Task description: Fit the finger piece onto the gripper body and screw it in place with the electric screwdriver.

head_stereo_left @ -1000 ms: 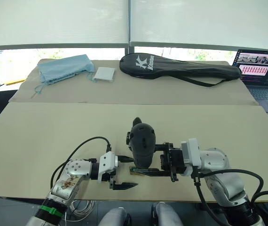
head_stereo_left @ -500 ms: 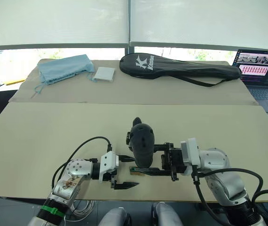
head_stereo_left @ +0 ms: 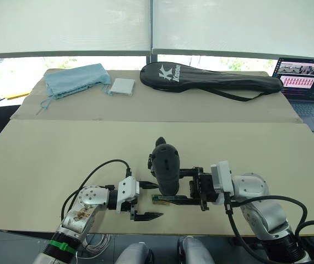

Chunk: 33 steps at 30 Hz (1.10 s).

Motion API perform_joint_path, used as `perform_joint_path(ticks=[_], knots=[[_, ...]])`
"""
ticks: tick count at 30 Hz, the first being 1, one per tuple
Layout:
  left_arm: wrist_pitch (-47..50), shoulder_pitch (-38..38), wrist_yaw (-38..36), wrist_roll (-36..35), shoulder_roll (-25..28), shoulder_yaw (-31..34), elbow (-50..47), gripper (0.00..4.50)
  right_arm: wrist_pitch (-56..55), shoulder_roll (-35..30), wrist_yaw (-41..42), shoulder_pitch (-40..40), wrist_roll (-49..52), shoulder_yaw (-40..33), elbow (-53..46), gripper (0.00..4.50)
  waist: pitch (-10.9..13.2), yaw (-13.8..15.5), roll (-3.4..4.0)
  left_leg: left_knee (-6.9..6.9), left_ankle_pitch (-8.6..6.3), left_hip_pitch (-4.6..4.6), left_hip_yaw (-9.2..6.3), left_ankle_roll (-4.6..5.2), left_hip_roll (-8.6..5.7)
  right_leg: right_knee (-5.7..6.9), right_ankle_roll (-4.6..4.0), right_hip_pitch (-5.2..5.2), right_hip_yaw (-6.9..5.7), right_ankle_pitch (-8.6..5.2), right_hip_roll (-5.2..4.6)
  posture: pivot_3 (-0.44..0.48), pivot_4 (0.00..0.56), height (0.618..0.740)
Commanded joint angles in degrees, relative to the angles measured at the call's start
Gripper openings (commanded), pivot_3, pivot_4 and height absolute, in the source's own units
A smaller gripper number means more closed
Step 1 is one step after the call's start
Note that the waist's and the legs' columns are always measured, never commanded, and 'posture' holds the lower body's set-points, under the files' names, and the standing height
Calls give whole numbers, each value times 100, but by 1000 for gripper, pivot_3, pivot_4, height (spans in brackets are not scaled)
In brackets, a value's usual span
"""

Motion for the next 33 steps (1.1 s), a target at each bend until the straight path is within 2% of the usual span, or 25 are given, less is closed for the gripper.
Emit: perform_joint_path(ticks=[1, 33], knots=[[98, 49, 9, 24, -45, -161, 3, 4500, -239, 70, -35, -88, 91, -48, -200, 1921, 0, 0, 0, 0, 0, 0, 0, 0, 0, 0, 0, 0, 0, 0, 0, 0, 150, 740], [-45, 137, 13, 69, -102, -178, 161, 4500, -172, 112, 3, -107, 138, -9, -258, 1921, 0, 4, 0, 0, 0, 0, 0, 0, 0, -1, 0, 0, 1, 0, 0, 0, 150, 740]])
